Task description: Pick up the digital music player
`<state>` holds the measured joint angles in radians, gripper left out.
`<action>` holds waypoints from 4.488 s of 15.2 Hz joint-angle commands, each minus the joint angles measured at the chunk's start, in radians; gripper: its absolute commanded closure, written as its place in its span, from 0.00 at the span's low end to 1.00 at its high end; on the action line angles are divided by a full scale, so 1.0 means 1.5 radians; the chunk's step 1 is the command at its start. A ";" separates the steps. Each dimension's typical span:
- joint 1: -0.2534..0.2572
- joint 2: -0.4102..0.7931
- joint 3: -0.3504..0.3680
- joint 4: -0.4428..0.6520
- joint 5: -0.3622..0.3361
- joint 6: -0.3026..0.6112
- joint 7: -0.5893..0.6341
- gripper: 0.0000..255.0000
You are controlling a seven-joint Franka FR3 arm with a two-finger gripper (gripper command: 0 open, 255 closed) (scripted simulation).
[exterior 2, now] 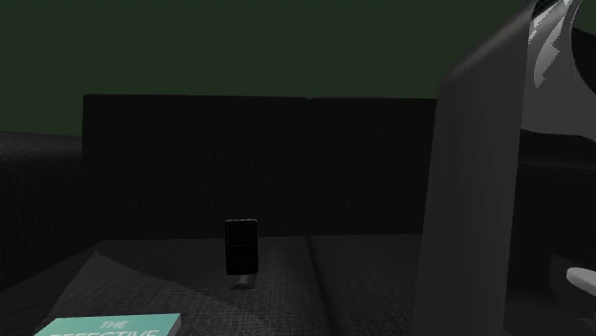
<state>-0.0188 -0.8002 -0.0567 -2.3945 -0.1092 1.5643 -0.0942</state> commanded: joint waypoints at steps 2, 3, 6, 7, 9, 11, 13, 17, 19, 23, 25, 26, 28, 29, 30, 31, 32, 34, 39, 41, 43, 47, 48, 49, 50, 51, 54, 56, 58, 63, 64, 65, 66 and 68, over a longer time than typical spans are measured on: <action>0.004 0.020 0.008 0.008 0.008 0.012 0.011 0.00; 0.009 0.039 0.017 0.018 0.015 0.023 0.021 0.00; 0.021 0.101 0.040 0.050 0.034 0.054 0.052 0.00; 0.024 0.122 0.048 0.062 0.039 0.063 0.062 0.00; 0.030 0.164 0.062 0.089 0.049 0.081 0.081 0.00; 0.036 0.208 0.076 0.119 0.056 0.096 0.100 0.00; 0.041 0.252 0.090 0.152 0.061 0.110 0.119 0.00; 0.050 0.342 0.116 0.228 0.064 0.128 0.155 0.00; 0.055 0.388 0.128 0.271 0.063 0.134 0.174 0.00; 0.066 0.483 0.149 0.368 0.054 0.136 0.210 0.00; 0.073 0.532 0.158 0.423 0.046 0.133 0.228 0.00; 0.077 0.558 0.162 0.452 0.042 0.130 0.237 0.00; 0.086 0.610 0.169 0.514 0.032 0.121 0.254 0.00; 0.091 0.637 0.172 0.548 0.027 0.115 0.263 0.00; 0.097 0.665 0.175 0.584 0.021 0.107 0.271 0.00; 0.104 0.693 0.177 0.621 0.015 0.099 0.278 0.00; 0.111 0.723 0.179 0.662 0.009 0.089 0.285 0.00; 0.127 0.787 0.181 0.752 -0.004 0.064 0.298 0.00; 0.139 0.833 0.180 0.792 -0.013 0.071 0.307 0.00; 0.137 0.829 0.180 0.768 -0.012 0.091 0.308 0.00; 0.135 0.826 0.180 0.746 -0.012 0.110 0.309 0.00; 0.135 0.829 0.180 0.744 -0.012 0.115 0.309 1.00; 0.135 0.828 0.180 0.743 -0.012 0.116 0.309 1.00; 0.135 0.828 0.180 0.742 -0.012 0.116 0.309 1.00; 0.135 0.828 0.180 0.742 -0.012 0.116 0.309 1.00; 0.135 0.827 0.180 0.741 -0.012 0.116 0.309 1.00; 0.135 0.827 0.180 0.741 -0.012 0.117 0.309 1.00; 0.135 0.827 0.180 0.751 -0.012 0.106 0.309 1.00; 0.137 0.830 0.180 0.773 -0.012 0.087 0.308 1.00; 0.142 0.842 0.180 0.837 -0.014 0.035 0.305 1.00; 0.144 0.845 0.180 0.852 -0.015 0.024 0.305 1.00; 0.145 0.849 0.180 0.867 -0.015 0.013 0.304 1.00; 0.147 0.853 0.180 0.883 -0.016 0.001 0.304 1.00; 0.150 0.863 0.180 0.917 -0.018 -0.023 0.303 1.00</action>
<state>0.2024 0.4832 0.2130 -1.0511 -0.1339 1.5506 0.3598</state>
